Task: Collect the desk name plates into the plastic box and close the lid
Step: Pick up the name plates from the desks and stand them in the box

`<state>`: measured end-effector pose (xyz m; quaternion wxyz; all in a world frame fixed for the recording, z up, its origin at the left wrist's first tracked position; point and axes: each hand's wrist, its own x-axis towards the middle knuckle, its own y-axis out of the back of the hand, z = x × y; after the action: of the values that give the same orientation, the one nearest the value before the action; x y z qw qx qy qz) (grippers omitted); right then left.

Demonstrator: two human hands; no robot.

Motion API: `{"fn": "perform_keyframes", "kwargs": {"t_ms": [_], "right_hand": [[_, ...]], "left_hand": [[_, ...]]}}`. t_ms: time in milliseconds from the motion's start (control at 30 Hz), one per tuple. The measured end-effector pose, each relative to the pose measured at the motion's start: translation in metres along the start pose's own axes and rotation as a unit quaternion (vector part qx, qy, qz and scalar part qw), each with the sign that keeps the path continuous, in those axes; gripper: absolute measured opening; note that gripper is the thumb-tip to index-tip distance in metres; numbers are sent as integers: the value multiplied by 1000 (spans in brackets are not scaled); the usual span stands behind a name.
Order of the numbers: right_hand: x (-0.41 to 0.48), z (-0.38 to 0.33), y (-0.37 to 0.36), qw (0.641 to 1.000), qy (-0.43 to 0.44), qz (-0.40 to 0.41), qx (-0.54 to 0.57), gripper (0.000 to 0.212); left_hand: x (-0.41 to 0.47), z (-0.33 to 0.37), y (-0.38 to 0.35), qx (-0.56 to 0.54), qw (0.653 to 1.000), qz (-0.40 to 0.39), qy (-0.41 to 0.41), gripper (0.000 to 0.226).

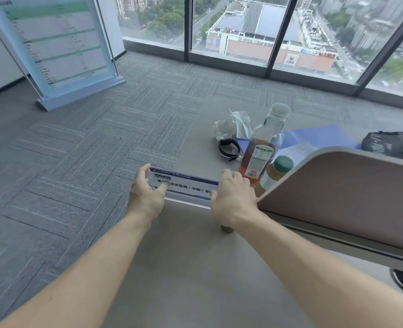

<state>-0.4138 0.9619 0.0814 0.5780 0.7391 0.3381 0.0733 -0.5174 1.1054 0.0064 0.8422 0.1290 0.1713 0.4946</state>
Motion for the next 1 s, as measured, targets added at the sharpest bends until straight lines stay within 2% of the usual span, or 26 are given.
{"fn": "perform_keyframes", "kwargs": {"t_ms": [100, 167, 233, 367, 500, 733, 867, 1000], "right_hand": [[10, -7, 4, 997, -12, -43, -68, 40], [14, -5, 8, 995, -2, -46, -84, 23], [17, -2, 9, 995, 21, -20, -99, 17], [18, 0, 2, 994, 50, 26, -89, 28], [13, -2, 2, 987, 107, 103, -55, 18], [-27, 5, 20, 944, 225, 201, 134, 10], [-64, 8, 48, 915, 194, 218, 280, 13], [-97, 9, 77, 875, 170, 221, 397, 7]], "left_hand": [[5, -8, 0, 10, 1000, 9, -6, 53], [4, -12, 2, 31, 999, 31, -16, 43], [0, -18, 7, 50, 998, 35, -30, 37], [-15, -24, 23, 39, 997, 34, -58, 33], [-24, -11, 46, 22, 994, 66, -89, 37], [-55, 35, 83, -47, 987, 87, -129, 34], [-84, 69, 101, -68, 984, 74, -147, 17], [-115, 109, 115, -80, 982, 56, -159, 17]]}}
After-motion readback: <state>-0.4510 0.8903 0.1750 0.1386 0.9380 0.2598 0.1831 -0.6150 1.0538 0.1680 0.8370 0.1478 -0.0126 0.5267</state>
